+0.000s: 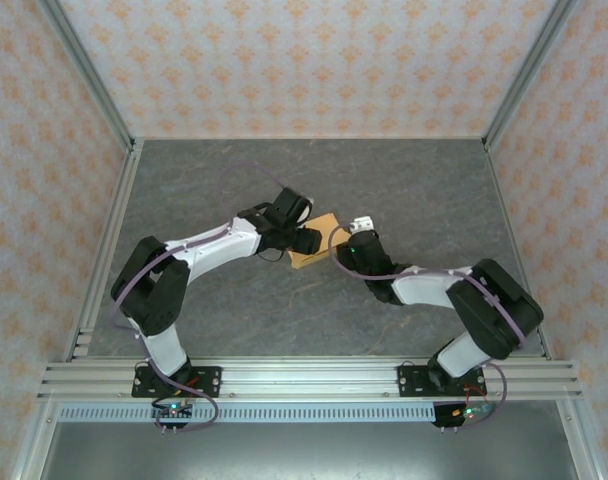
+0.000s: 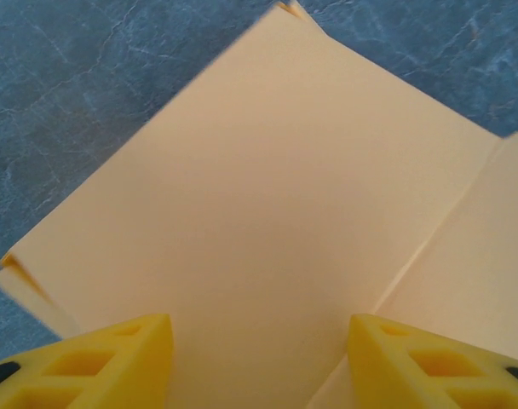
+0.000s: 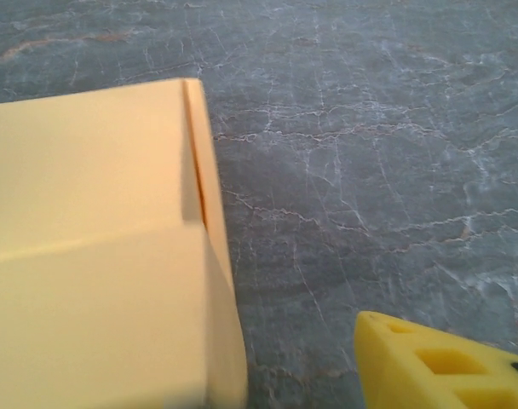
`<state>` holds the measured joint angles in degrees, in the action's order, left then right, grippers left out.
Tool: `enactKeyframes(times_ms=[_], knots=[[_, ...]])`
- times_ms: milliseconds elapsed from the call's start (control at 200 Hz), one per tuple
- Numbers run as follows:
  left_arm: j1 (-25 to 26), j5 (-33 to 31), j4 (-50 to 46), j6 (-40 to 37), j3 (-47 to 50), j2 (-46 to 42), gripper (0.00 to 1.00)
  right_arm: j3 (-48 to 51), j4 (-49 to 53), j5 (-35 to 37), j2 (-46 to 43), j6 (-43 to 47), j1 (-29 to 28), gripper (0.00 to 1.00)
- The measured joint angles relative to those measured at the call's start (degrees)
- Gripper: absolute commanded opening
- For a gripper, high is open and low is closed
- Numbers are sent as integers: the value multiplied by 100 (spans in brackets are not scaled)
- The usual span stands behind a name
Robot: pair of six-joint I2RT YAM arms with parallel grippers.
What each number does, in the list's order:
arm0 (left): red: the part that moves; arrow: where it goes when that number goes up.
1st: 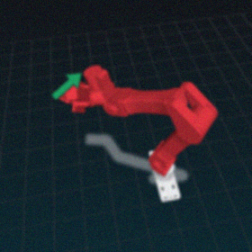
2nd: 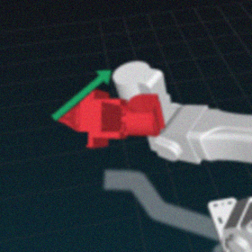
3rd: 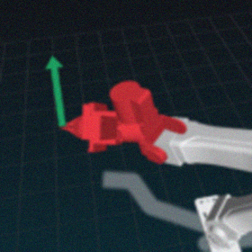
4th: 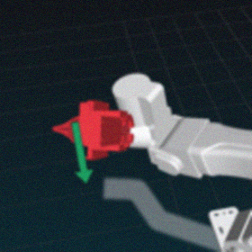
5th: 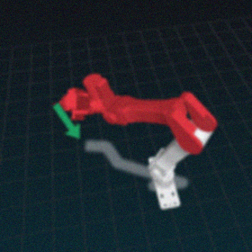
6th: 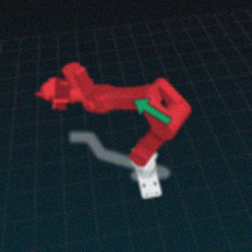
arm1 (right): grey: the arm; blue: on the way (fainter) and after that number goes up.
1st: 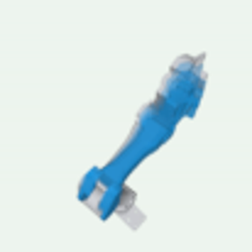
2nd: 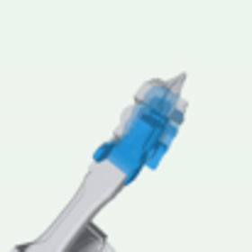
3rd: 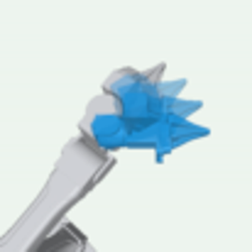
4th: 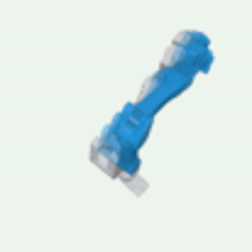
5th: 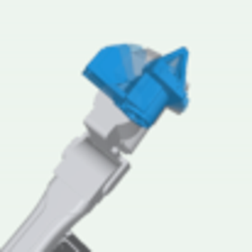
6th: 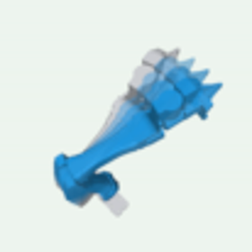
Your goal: Fold the paper box
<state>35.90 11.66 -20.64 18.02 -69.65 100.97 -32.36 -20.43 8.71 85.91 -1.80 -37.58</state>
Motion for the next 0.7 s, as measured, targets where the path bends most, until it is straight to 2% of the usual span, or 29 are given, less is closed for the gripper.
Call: enactKeyframes(times_ms=[275,400,485,701], knots=[[46,-358,-4,-15,0,170,54,-208,2267,-317,-1467,-293,9,63],[118,-553,-4,-24,-9,350,54,-448,2944,-898,-1853,-619,284,62],[184,-741,-20,-57,-63,446,54,-953,2942,-1362,-1499,-876,577,60],[225,-918,-28,-52,-92,448,58,-2002,2096,-2667,540,-1495,1163,51]])
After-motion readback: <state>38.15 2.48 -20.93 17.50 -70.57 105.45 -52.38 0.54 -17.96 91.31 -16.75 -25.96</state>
